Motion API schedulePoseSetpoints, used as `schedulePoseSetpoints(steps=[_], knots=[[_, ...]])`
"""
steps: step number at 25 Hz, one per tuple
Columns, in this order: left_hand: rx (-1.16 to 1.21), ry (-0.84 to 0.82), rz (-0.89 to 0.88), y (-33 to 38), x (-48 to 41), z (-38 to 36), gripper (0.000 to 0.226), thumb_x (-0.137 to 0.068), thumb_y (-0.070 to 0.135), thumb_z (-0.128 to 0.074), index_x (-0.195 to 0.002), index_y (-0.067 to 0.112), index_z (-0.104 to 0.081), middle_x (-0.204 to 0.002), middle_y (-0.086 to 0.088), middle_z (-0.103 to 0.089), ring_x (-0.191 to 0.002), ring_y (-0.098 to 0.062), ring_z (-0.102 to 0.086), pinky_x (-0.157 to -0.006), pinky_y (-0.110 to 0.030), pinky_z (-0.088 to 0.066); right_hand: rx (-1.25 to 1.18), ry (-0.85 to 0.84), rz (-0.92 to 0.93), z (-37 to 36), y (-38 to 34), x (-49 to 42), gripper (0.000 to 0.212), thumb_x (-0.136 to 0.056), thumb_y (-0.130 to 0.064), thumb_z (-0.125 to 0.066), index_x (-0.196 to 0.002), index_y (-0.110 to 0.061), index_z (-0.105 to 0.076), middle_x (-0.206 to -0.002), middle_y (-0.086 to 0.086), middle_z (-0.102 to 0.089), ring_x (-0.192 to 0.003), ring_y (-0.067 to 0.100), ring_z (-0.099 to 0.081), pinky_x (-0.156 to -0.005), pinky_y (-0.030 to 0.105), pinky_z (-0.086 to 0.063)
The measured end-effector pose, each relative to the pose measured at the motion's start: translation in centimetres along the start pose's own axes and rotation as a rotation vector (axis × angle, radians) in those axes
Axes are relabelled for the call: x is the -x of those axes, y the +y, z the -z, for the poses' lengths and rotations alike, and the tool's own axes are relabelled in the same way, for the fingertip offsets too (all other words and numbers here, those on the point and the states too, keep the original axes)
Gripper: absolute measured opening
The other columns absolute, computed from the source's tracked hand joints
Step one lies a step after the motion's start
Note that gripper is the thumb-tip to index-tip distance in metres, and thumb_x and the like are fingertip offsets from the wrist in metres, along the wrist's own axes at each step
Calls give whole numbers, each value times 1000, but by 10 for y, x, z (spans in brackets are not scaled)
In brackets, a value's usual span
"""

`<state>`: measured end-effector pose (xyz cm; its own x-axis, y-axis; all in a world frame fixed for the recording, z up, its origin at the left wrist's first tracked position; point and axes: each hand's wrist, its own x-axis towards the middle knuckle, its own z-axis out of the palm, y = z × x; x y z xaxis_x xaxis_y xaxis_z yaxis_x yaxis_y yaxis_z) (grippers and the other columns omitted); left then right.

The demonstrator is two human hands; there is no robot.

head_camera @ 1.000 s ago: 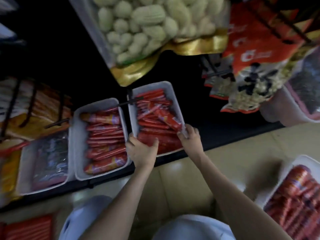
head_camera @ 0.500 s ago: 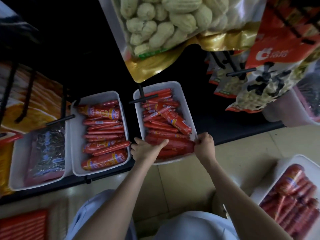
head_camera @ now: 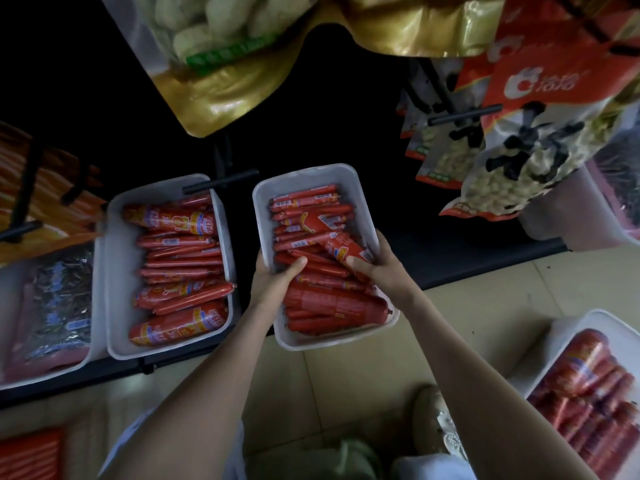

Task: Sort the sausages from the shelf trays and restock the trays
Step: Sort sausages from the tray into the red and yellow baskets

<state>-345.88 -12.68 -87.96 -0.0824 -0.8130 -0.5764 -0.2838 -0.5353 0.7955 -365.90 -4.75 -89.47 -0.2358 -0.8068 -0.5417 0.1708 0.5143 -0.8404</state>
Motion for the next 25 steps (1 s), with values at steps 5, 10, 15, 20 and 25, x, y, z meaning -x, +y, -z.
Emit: schedulePoseSetpoints(steps=[5,10,15,20,25], knots=[[85,-47,-18,-4,-1,-5,71,-70,23,-84,-131,30,-48,-113,4,-68,-102,-16,-66,-88,-44,-54,-100,-57,72,-5,5,2,73,-77,-29,-78,-137,-40,-37,-127,-2,-57,-111,17,-62,-93,46,-52],[69,-106,-12,-3,11,-5,66,-72,22,-82,-129,32,-50,-110,7,-69,-100,-12,-67,-87,-38,-55,-134,-61,63,-9,9,19,71,-81,-19,-75,-138,-37,-36,-128,3,-55,-112,22,-61,-90,49,-53],[53,-153,15,-12,34,0,61,-72,22,-82,-123,37,-52,-107,10,-70,-96,-6,-67,-86,-35,-55,-137,-37,20,-14,16,54,66,-83,-15,-71,-136,-35,-36,-124,3,-57,-110,21,-62,-83,41,-57],[33,-222,16,-27,60,5,73,-69,31,-84,-131,39,-47,-113,11,-68,-104,-8,-65,-93,-40,-52,-204,-38,34,-13,25,96,63,-85,-7,-66,-137,-28,-35,-125,6,-57,-109,23,-62,-80,40,-57],[16,-317,-65,-13,86,-12,71,-66,35,-86,-126,45,-49,-113,11,-68,-104,-10,-65,-93,-43,-52,-209,74,101,6,22,133,64,-84,-8,-69,-137,-28,-38,-126,3,-59,-111,21,-62,-80,36,-55]])
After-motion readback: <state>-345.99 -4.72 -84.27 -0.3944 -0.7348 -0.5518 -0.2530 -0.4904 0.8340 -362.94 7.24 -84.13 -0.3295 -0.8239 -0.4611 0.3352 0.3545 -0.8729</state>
